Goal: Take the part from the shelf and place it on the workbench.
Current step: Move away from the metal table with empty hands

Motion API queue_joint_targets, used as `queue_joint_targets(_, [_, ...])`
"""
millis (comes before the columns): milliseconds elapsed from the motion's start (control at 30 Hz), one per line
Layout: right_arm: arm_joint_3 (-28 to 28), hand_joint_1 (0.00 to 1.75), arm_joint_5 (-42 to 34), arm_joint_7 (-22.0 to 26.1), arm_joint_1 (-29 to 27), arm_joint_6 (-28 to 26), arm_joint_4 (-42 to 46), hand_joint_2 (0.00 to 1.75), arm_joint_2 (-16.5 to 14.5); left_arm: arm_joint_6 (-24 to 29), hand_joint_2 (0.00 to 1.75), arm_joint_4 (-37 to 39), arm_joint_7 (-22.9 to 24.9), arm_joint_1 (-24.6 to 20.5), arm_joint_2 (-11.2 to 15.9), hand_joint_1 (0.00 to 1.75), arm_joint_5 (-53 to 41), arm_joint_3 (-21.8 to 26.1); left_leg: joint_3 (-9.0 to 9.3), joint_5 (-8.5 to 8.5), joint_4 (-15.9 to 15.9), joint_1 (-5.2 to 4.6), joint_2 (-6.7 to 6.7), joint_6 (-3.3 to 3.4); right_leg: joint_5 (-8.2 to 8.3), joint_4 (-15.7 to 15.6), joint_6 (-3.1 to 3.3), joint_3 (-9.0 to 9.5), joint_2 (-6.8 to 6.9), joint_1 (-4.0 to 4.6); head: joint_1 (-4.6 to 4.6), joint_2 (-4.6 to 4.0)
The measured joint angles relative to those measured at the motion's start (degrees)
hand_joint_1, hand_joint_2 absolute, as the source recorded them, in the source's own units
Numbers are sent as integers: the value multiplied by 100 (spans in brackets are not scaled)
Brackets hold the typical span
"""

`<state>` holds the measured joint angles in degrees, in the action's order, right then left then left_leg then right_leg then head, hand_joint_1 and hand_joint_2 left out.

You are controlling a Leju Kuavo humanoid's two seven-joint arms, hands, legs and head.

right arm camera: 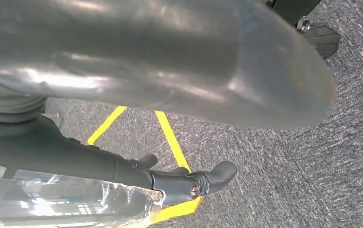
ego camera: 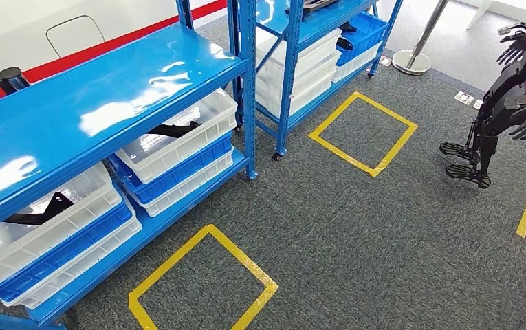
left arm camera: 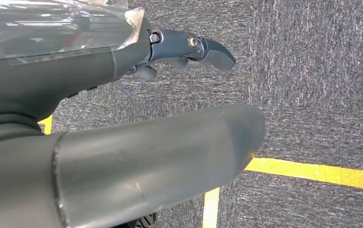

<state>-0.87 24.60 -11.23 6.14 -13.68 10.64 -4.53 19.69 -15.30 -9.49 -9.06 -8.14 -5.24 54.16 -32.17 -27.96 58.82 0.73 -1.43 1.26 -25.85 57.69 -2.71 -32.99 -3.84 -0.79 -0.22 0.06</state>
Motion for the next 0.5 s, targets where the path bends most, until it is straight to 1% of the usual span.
queue_joint_targets(167, [0,0,23,-22,2,0,0,0,-1,-2,0,0,0,0,5,0,2,0,-6,-5,13,-30,-5,19,15,-10,-26,3,-1,-38,-2,0])
queue_joint_targets(233, [0,0,25,-25,1,0,0,0,-1,-3,0,0,1,-4,7,0,1,0,-4,-1,9,-52,-1,51,27,-24,-49,2,-7,-59,-3,-1])
queue_joint_targets(267, [0,0,25,-25,1,0,0,0,1,-8,0,-1,2,-8,5,0,1,-1,7,21,-22,-44,13,83,28,-26,-68,-10,-8,-62,-3,-1])
queue_joint_targets(300, [0,0,25,-25,1,-1,0,0,6,-15,0,-1,2,-13,3,0,-1,-1,27,46,-64,-31,31,117,10,7,-80,-33,28,-64,-2,0])
queue_joint_targets(333, [1,0,24,-25,4,-2,0,0,10,-24,0,0,2,-16,2,0,-4,-2,46,72,-107,-12,57,150,-54,120,-80,-93,88,-59,6,1])
queue_joint_targets(367, [1,0,19,-25,8,-4,0,0,15,-32,0,0,3,-17,0,0,-10,-2,62,96,-144,9,87,176,-169,349,-67,-206,162,-53,15,0])
queue_joint_targets(400, [2,0,13,-24,11,-7,0,0,19,-37,0,0,7,-16,-1,0,-20,-3,66,102,-155,10,116,187,-327,698,-45,-368,237,-52,23,0])
queue_joint_targets(433, [5,0,6,-24,10,-12,0,0,20,-39,0,0,11,-14,-3,0,-29,-4,60,104,-155,11,147,190,-490,1099,-32,-558,277,-50,30,0])
queue_joint_targets(467, [9,0,0,-22,1,-16,0,0,23,-39,0,1,19,-13,-5,0,-38,-7,56,102,-154,12,173,187,-606,1439,-37,-718,296,-54,30,-1])
queue_joint_targets(500, [15,0,-2,-20,-12,-21,0,0,29,-39,0,1,26,-12,-9,0,-44,-11,54,100,-152,15,195,178,-647,1614,-62,-796,307,-64,29,0])
